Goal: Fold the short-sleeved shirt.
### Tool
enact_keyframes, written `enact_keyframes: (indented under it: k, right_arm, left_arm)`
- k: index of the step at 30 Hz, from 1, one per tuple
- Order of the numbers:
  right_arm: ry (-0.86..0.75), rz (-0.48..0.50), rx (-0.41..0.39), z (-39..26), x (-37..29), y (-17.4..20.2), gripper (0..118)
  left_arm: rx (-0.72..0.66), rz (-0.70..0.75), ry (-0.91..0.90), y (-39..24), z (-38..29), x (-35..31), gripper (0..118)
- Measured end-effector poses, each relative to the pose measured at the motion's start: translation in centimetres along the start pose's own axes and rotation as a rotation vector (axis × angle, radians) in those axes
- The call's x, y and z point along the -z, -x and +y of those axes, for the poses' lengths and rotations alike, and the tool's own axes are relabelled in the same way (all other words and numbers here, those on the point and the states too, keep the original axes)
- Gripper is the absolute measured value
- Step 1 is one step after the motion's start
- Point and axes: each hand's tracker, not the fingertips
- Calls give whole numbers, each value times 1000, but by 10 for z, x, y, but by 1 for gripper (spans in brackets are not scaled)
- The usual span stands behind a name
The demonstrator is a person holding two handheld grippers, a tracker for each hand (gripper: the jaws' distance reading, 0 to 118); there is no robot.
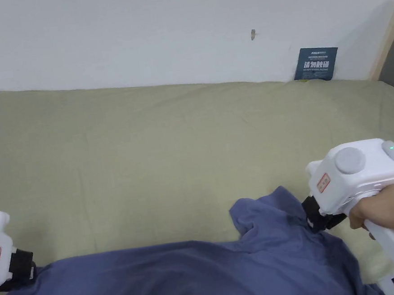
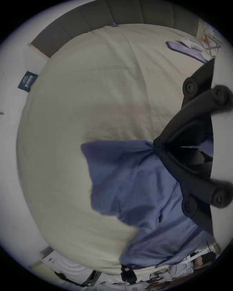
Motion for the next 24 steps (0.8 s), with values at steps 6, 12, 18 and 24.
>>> enact_keyframes:
  k: [6, 12, 18, 24]
  right_arm:
    - [-119, 20, -94, -26, -97, 11, 1]
    - [-229, 62, -149, -99, -185, 19, 1]
    - [-238, 105, -97, -192, -215, 10, 1]
    - [-156, 172, 21, -272, -192, -6, 1]
  left_arm:
    - [76, -25, -97, -3, -4, -72, 4]
    - [158, -55, -155, -2, -45, -141, 4]
    - [193, -94, -141, 13, -111, -173, 4]
    - [218, -128, -65, 30, -175, -168, 4]
